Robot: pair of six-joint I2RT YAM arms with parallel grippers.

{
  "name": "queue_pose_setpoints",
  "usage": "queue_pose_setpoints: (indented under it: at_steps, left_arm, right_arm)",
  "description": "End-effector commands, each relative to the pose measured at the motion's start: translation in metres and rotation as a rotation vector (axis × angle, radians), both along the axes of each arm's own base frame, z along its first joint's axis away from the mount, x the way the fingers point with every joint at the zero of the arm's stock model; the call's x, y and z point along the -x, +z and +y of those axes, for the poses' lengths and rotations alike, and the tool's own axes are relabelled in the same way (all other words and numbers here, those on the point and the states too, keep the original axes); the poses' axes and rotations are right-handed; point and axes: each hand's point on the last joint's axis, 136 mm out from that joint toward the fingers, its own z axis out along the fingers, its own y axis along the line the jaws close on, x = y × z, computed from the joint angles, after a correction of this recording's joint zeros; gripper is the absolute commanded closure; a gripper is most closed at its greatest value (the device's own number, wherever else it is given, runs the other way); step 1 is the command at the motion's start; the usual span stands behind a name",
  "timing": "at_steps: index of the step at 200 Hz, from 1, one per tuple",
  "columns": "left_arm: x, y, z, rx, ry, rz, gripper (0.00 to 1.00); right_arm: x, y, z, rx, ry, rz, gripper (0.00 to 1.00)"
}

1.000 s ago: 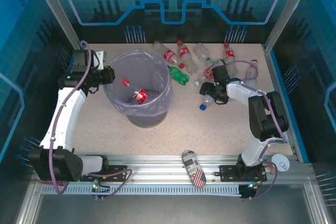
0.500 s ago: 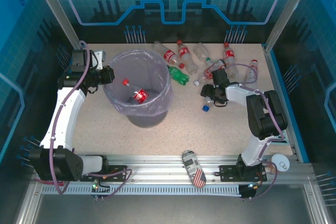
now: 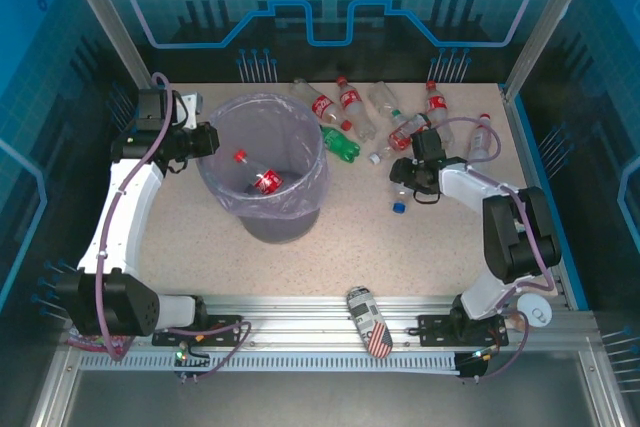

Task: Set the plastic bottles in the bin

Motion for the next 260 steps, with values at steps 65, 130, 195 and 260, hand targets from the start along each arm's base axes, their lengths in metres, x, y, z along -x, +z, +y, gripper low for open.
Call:
queue_pose_setpoints:
  at_steps: [65, 130, 195, 260]
  left_arm:
    - [-0.007, -0.039, -0.007, 0.085, 0.007, 0.117, 0.86]
    - [-0.012, -0.036, -0.012, 0.076, -0.029, 0.118, 0.86]
    - [-0.013, -0.042, -0.017, 0.073, -0.045, 0.121, 0.85]
    - [-0.012, -0.041, -0.019, 0.071, -0.053, 0.103, 0.86]
  right_arm:
    - [0.002, 0.052, -0.001, -0.024, 0.055, -0.089, 0.49]
    - [0.025, 0.200, 0.030, -0.126, 0.238, -0.422, 0.47]
    - [0.055, 0.352, 0.140, -0.264, 0.573, -0.784, 0.47]
    - [0.065, 0.356, 0.280, -0.339, 0.893, -0.752, 0.47]
